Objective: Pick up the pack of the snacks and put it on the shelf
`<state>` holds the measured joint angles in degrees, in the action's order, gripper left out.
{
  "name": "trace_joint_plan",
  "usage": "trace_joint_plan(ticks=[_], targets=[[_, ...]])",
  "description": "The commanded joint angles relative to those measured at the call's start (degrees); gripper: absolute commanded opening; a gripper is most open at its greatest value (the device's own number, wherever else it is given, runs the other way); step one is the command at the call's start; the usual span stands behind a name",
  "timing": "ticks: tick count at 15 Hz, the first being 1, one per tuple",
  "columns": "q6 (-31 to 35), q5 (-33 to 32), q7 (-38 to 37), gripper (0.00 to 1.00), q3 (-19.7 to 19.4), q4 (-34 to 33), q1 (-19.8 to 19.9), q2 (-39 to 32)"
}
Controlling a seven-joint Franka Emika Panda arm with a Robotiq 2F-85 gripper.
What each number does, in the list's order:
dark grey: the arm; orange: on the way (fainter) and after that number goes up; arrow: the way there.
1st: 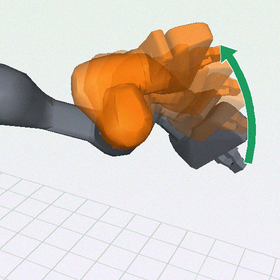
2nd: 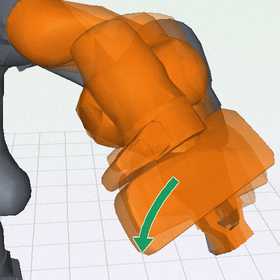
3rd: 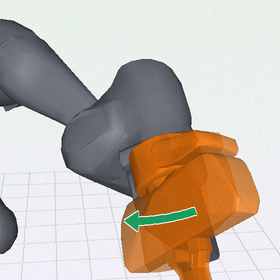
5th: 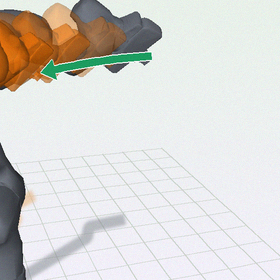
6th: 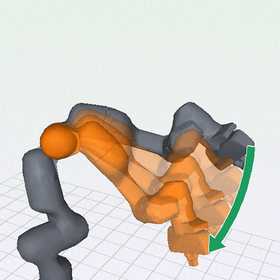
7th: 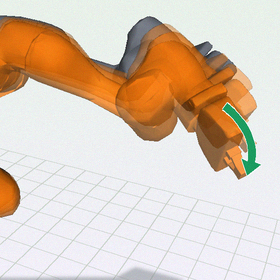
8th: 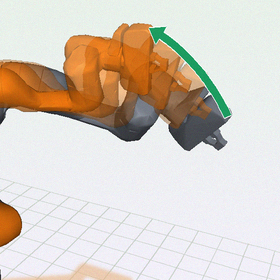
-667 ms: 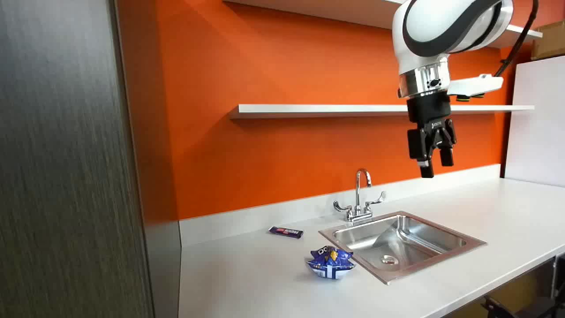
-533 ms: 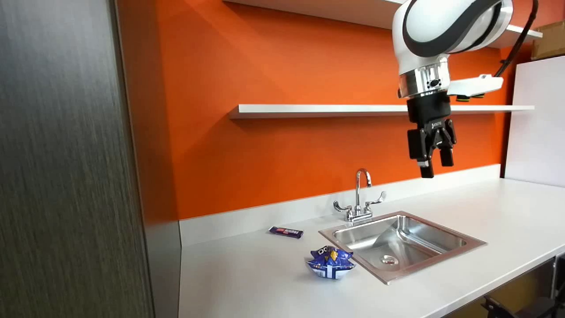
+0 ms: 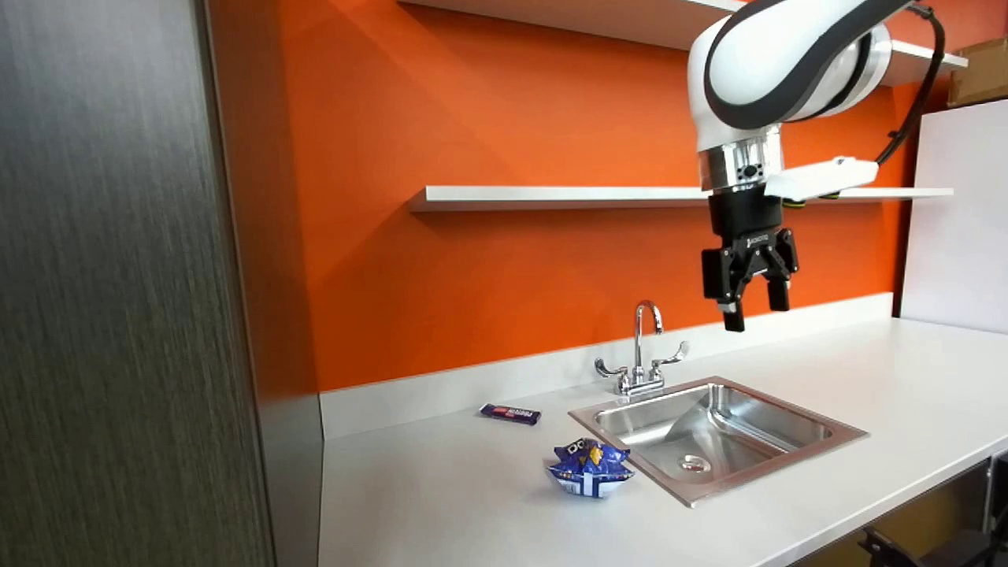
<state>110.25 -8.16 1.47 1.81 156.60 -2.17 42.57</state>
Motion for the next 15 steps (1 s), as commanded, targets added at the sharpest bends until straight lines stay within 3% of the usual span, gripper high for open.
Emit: trace_joint_plan(ticks=[1,9,15], targets=[[8.12,1.44,-9.82,1.00,3.46,1.40,0.89,-6.08],[24.26,1.90,-25.38,1.00,10.25,-0.58,0.20,-23.81],[32.37,-1.39,-30.98,1.00,11.08,-6.18,0.72,-36.03]])
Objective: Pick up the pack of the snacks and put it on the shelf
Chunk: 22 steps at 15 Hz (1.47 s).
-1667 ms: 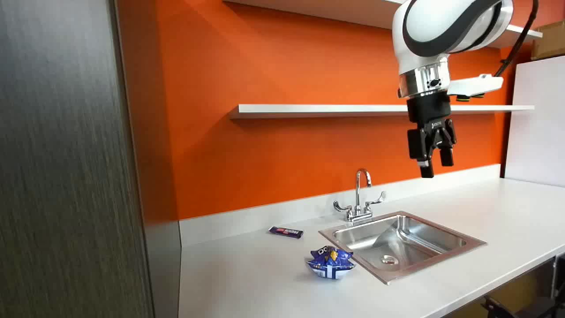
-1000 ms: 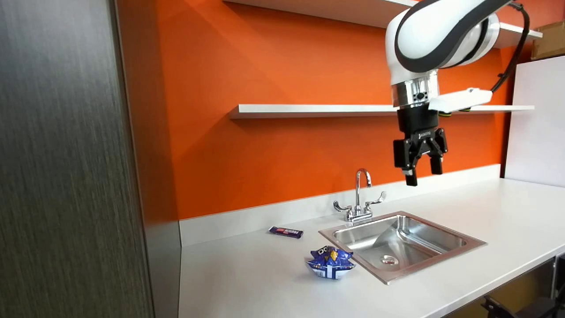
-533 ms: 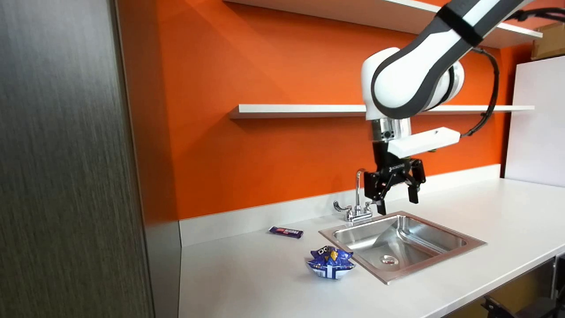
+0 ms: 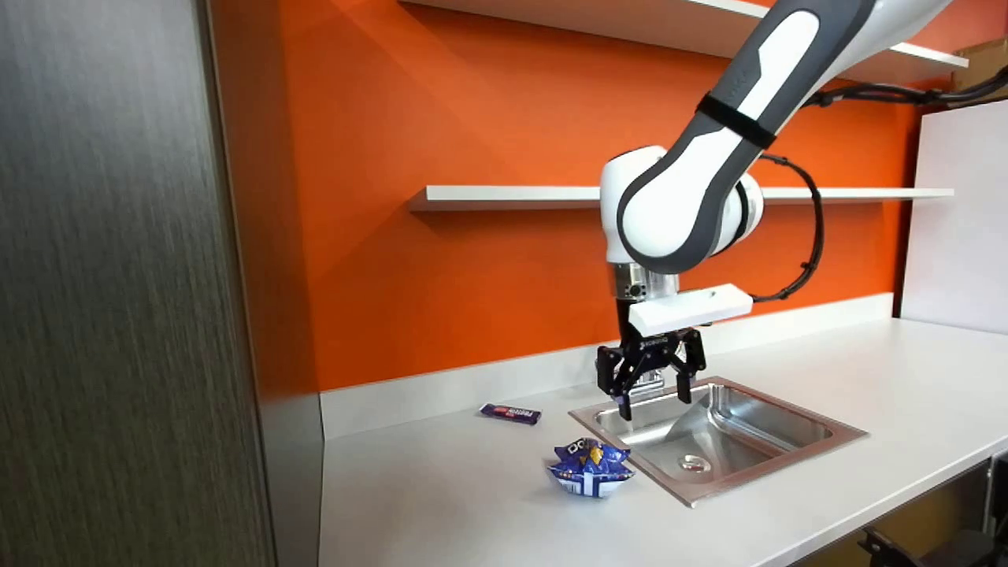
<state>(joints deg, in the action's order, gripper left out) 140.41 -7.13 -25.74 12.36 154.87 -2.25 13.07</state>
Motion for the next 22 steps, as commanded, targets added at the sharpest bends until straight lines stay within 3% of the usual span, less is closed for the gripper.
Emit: trace_joint_plan(ticks=[1,8,22], targets=[[3.20,-3.28,-4.67,1.00,0.16,-5.72,0.78,-8.57],[6.19,-7.12,-8.20,1.00,-4.44,-14.39,-1.72,-20.59],[6.10,-2.18,-6.56,1.00,-12.18,-25.71,-8.31,-34.19]])
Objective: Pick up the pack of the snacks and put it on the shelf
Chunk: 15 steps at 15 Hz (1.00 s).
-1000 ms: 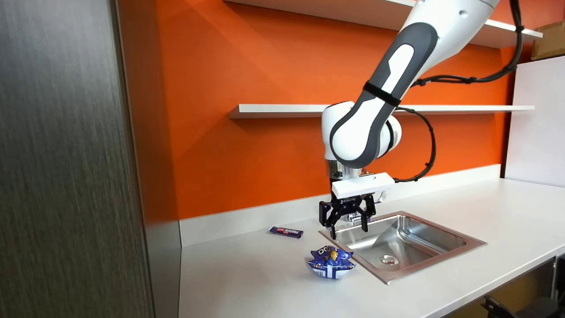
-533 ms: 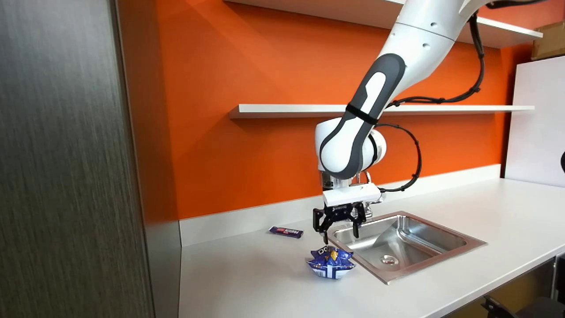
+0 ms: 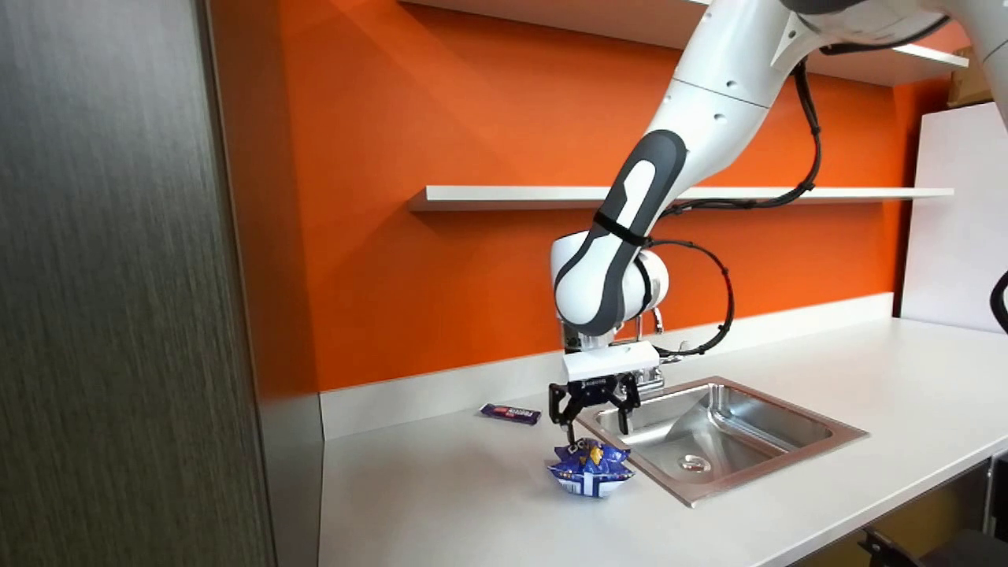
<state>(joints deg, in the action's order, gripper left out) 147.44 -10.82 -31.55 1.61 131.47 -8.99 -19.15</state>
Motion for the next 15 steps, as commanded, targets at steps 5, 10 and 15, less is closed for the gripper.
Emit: trace_joint_plan(ticks=[5,10,15], targets=[[-1.02,4.10,-0.78,1.00,-2.32,-3.23,-2.28,-3.74],[-0.77,5.53,-0.70,0.74,-2.95,-3.34,-2.85,-4.13],[-0.79,5.35,-0.81,0.42,-3.45,-3.33,-3.25,-4.10]])
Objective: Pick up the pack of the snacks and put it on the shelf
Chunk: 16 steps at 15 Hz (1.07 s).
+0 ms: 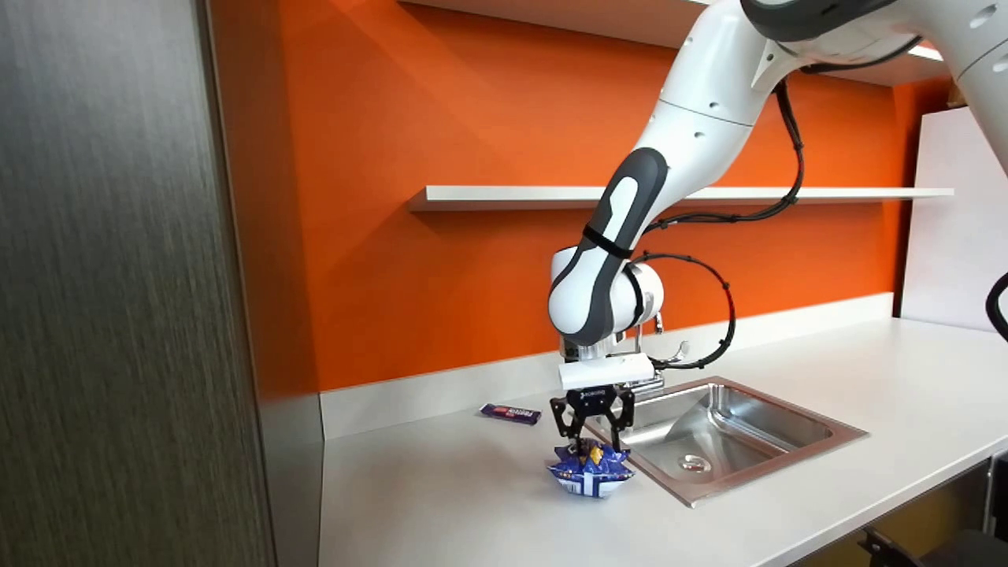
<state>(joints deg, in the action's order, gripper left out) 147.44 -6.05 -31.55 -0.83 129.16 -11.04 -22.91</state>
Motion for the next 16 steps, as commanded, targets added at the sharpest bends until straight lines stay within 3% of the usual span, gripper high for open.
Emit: trace_joint_plan(ticks=[1,4,6,16], targets=[[-0.77,0.60,-0.77,0.35,-1.04,-0.99,-1.22,-0.31],[-0.78,0.44,-0.86,0.11,-1.24,-0.99,-1.37,-0.30],[-0.79,0.35,-0.93,0.00,-1.43,-0.97,-1.52,-0.30],[-1.80,-1.35,0.36,0.00,-2.01,-0.10,-2.23,3.12]])
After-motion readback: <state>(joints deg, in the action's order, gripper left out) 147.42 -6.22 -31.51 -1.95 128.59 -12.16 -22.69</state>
